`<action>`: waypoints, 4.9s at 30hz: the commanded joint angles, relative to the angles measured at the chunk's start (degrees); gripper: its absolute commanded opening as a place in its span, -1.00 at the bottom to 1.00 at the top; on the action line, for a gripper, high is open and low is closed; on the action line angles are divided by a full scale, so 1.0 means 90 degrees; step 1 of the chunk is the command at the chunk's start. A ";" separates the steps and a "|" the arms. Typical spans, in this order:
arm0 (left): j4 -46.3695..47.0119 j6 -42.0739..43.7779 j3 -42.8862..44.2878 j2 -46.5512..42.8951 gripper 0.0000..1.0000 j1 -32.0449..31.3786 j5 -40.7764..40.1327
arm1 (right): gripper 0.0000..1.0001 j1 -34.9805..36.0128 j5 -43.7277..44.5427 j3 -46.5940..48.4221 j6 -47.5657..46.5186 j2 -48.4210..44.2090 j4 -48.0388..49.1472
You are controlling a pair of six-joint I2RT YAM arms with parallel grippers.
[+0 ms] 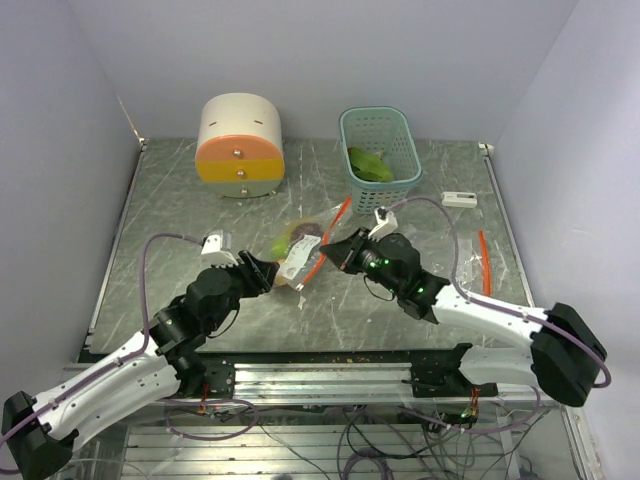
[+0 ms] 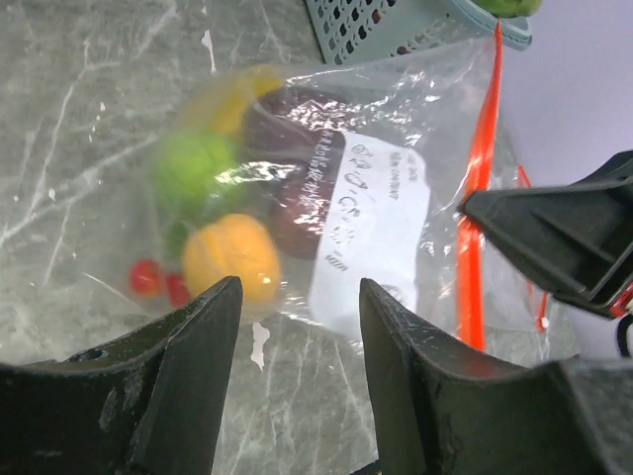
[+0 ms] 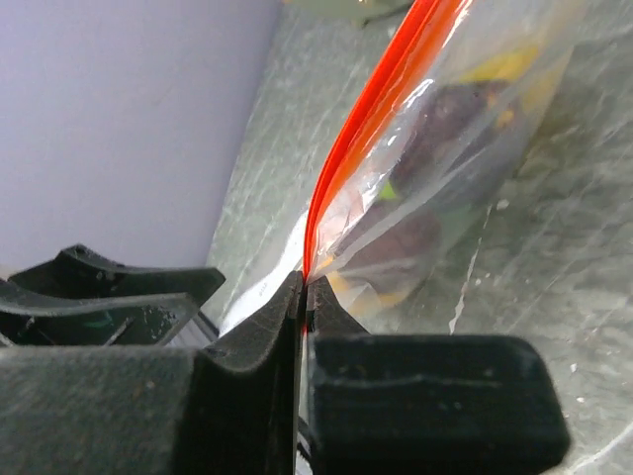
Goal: Open the zip-top bag and remove the fake food
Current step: Pick up the zipper food storage bag at the center of the board.
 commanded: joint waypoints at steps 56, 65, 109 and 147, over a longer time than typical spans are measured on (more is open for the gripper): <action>0.6973 0.5274 -0.0350 0.2782 -0.10 -0.2258 0.0277 | -1.00 -0.0337 0.0361 0.1329 0.1116 -0.1445 -0.2842; 0.7186 0.5013 -0.0531 0.2980 0.15 -0.2330 0.0394 | -1.00 -0.0344 0.0485 0.1589 0.1034 -0.1477 -0.2971; 0.7670 0.5477 -0.1301 0.1904 -0.86 -0.3277 -0.0924 | -1.00 -0.0384 0.0117 0.1321 0.1044 -0.1432 -0.2487; 0.4310 0.4480 -0.1184 0.0167 -0.86 -0.2779 -0.0054 | 0.21 -0.0378 -0.1358 -0.0272 -0.3766 -0.4148 -0.2827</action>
